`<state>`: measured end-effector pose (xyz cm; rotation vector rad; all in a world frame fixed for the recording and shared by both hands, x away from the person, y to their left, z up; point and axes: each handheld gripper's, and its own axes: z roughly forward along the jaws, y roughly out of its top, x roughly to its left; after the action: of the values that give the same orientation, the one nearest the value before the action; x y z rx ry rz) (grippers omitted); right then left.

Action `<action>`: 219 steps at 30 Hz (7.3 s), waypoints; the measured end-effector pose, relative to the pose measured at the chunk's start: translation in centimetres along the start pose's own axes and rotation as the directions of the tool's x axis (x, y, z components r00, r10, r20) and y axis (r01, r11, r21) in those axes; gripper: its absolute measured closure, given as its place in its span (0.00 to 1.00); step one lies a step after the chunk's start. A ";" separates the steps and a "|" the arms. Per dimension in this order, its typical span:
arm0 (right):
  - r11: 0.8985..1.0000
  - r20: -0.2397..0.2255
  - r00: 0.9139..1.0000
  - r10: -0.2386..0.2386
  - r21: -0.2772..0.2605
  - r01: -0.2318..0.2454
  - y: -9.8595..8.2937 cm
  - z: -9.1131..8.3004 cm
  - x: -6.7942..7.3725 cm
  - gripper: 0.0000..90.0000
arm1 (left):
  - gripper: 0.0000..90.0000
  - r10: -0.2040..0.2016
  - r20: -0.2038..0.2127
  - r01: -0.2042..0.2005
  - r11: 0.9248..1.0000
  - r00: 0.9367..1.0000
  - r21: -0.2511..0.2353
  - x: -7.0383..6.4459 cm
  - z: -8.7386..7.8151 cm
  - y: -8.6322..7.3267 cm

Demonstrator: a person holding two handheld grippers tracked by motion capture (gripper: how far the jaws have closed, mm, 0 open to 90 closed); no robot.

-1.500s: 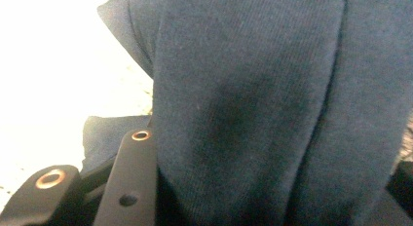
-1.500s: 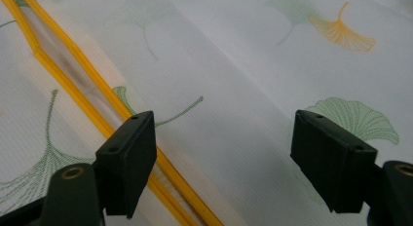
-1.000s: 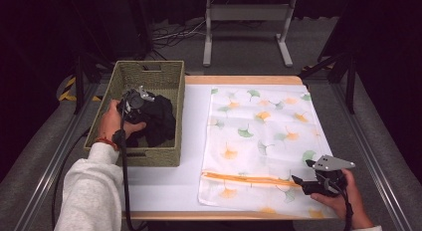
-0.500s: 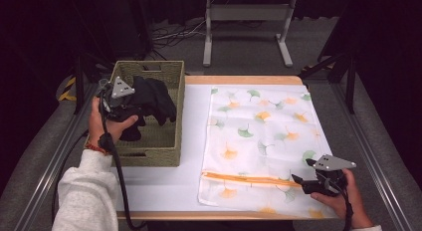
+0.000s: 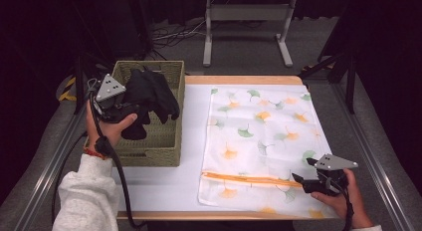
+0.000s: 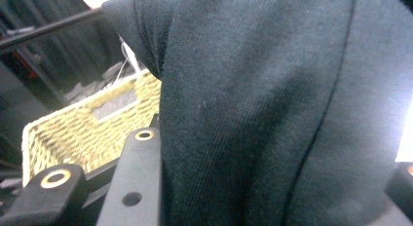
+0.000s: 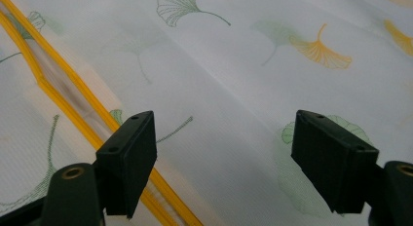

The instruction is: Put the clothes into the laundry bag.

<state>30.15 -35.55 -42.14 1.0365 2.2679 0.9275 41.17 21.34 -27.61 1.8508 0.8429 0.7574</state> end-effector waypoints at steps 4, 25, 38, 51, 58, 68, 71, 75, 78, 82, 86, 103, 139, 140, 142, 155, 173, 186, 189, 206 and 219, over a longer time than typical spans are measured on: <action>1.000 0.001 1.000 0.002 -0.006 -0.002 0.0 -0.1 0.0 0.28 | 0.69 -0.006 0.027 0.007 0.999 1.000 -0.042 -0.7 -0.3 0.7; 1.000 -0.009 1.000 0.001 -0.008 -0.001 0.0 -0.2 0.0 0.28 | 0.69 0.073 0.187 -0.050 0.991 0.980 -0.128 -6.7 1.3 5.2; 1.000 -0.010 1.000 -0.003 -0.002 0.003 0.0 -0.1 0.0 0.28 | 0.69 0.109 0.275 -0.078 0.990 0.955 -0.120 -10.0 3.0 5.4; 1.000 -0.022 1.000 -0.022 0.007 0.022 0.2 0.1 0.5 0.28 | 0.69 0.154 0.370 -0.117 0.986 0.916 -0.122 -13.1 2.3 3.9; 1.000 -0.025 0.999 -0.025 0.010 0.025 0.3 0.2 0.6 0.29 | 0.69 0.165 0.408 -0.129 0.985 0.898 -0.113 -14.3 1.7 3.1; 0.999 -0.027 0.999 -0.037 0.012 0.037 0.4 0.3 0.8 0.28 | 0.69 0.173 0.428 -0.164 0.985 0.887 -0.058 -14.3 0.0 0.7; 0.999 -0.026 0.999 -0.042 0.013 0.042 0.5 0.4 0.8 0.28 | 0.69 0.159 0.437 -0.156 0.987 0.885 -0.043 -14.1 -0.5 -0.8; 0.999 -0.027 0.999 -0.046 0.013 0.047 0.6 0.5 0.9 0.28 | 0.69 0.156 0.436 -0.158 0.987 0.886 -0.031 -13.8 -1.0 -2.7; 0.999 -0.029 0.998 -0.050 0.019 0.051 0.7 0.7 1.0 0.29 | 0.69 0.162 0.432 -0.178 0.984 0.887 -0.003 -13.6 -1.3 -3.8; 0.998 -0.031 0.998 -0.055 0.016 0.055 0.8 0.7 1.1 0.29 | 0.69 0.151 0.432 -0.181 0.983 0.889 0.030 -13.4 -1.6 -5.4; 0.999 -0.030 0.998 -0.050 0.009 0.050 0.9 0.6 1.1 0.29 | 0.69 0.149 0.430 -0.198 0.978 0.890 0.070 -13.4 -1.6 -7.3; 0.987 -0.160 0.974 -0.162 -0.034 0.158 3.8 1.9 3.9 0.55 | 0.68 0.105 0.418 -0.206 0.957 0.902 0.204 -12.5 -1.5 -13.0; 0.962 -0.229 0.949 -0.216 0.114 0.247 5.2 5.4 4.8 0.60 | 0.15 0.022 0.367 -0.061 0.993 0.930 0.097 -12.2 -2.2 -8.7; 0.963 -0.227 0.950 -0.214 0.116 0.245 5.1 5.5 4.8 0.60 | 0.15 0.028 0.376 -0.070 0.993 0.926 0.097 -12.5 -2.1 -8.7; 0.959 -0.228 0.948 -0.223 0.123 0.256 5.0 5.5 4.7 0.63 | 0.18 0.048 0.397 -0.096 0.990 0.917 0.102 -13.1 -2.2 -8.5; 0.971 -0.269 0.952 -0.150 0.143 0.193 4.6 5.5 3.6 0.66 | 0.42 0.079 0.543 -0.112 0.993 0.836 0.028 -16.4 -2.5 -7.9; 0.974 -0.184 0.965 -0.186 0.096 0.206 6.0 5.5 3.8 0.99 | 0.59 0.164 0.573 -0.279 0.953 0.803 0.119 -21.5 0.0 -8.5; 0.987 -0.125 0.979 -0.159 -0.033 0.156 8.0 3.8 3.1 0.99 | 0.14 0.059 0.369 -0.169 0.947 0.928 0.273 -14.8 -1.9 -10.5; 0.987 -0.116 0.981 -0.156 -0.050 0.151 8.4 3.7 3.1 0.99 | 0.11 0.020 0.400 -0.160 0.934 0.916 0.320 -14.3 -1.3 -11.8; 0.978 -0.095 0.981 -0.167 -0.139 0.153 10.5 2.7 3.6 0.99 | 0.53 0.105 0.325 -0.260 0.838 0.940 0.481 -15.5 1.4 -13.7; 0.968 -0.090 0.980 -0.176 -0.197 0.156 12.2 2.0 4.4 0.99 | 0.75 0.092 0.393 -0.233 0.916 0.915 0.327 -15.1 -0.6 -12.0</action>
<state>34.53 -25.40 -35.01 0.7180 2.2590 1.1246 29.30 13.42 -40.54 2.3327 0.6119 0.3369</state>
